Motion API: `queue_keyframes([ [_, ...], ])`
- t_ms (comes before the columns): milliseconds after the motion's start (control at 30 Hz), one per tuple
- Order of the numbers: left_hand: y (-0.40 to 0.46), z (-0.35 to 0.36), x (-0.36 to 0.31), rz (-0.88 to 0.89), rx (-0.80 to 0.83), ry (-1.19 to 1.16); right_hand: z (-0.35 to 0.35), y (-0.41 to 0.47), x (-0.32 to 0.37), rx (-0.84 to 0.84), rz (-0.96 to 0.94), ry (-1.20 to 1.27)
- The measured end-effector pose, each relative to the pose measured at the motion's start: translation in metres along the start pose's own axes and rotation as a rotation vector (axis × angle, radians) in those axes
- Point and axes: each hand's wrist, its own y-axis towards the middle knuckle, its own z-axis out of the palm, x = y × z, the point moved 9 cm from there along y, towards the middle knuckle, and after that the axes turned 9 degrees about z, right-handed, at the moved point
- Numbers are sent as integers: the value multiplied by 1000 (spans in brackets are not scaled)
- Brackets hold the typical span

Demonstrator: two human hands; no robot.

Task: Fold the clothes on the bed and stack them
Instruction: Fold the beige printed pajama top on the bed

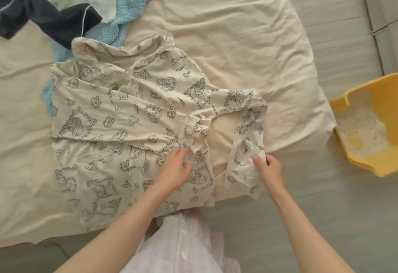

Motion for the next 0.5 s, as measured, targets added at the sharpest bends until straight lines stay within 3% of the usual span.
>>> queue_keyframes([
  [100,-8,6,-34,158,24,-132,9,-26,37,-12,-120,74],
  [200,-24,29,-71,223,236,-495,59,-56,60,351,-67,180],
  [267,-24,28,-67,109,149,-684,79,-69,70,493,-36,204],
  [367,-21,5,-41,-139,-64,-776,66,-61,76,348,-21,304],
  [500,-18,-31,-40,-107,-91,-719,52,-36,47,226,210,508],
])
